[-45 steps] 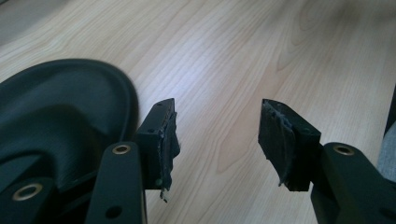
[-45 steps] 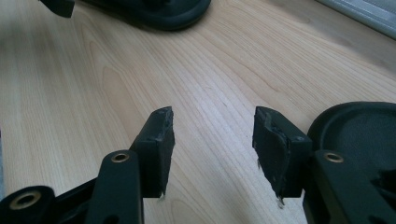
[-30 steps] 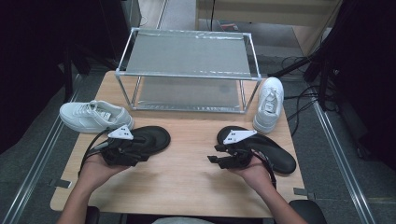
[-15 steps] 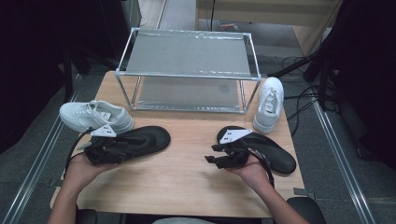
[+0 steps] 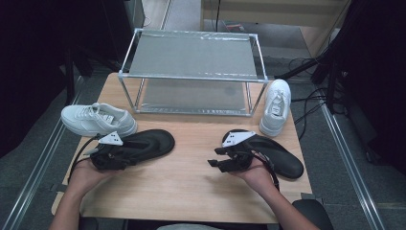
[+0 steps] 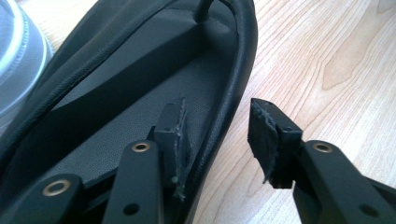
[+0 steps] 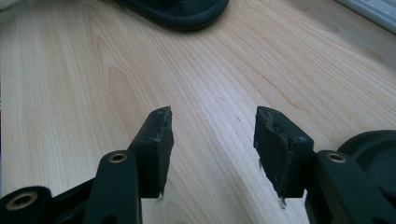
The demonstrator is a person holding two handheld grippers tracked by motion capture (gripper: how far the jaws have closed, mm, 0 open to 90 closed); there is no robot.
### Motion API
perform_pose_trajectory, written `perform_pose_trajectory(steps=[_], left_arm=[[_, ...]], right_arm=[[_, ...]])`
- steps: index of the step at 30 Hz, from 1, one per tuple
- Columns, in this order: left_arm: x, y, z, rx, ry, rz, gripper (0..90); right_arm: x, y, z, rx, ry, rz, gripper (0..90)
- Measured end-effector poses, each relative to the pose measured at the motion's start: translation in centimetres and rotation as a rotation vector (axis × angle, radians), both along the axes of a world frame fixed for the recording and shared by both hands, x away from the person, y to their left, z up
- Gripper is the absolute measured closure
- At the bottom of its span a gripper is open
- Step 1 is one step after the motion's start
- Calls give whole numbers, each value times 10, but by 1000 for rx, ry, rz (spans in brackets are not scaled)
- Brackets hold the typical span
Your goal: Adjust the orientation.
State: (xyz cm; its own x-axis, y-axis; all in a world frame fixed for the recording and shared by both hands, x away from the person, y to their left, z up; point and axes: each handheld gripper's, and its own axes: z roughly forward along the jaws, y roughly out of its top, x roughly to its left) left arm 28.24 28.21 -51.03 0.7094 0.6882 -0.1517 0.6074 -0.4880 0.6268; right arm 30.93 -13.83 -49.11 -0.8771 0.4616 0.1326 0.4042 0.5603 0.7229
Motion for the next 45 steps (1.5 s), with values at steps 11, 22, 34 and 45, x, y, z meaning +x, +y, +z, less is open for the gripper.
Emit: perform_pose_trajectory(steps=[11, 22, 34, 45], left_arm=[[0, -3, 2, 16, -22, -74, 804], [-4, -14, 20, 42, -49, -54, 828], [-2, -47, 41, 15, -80, -98, 828], [12, -82, 47, -21, -49, -122, 828]], right_arm=[[0, 3, -1, -10, -3, 8, 478], [-1, 4, -1, -15, 0, 9, 476], [-4, -1, -1, -1, -3, -6, 476], [-10, -13, -1, 7, -15, -43, 476]])
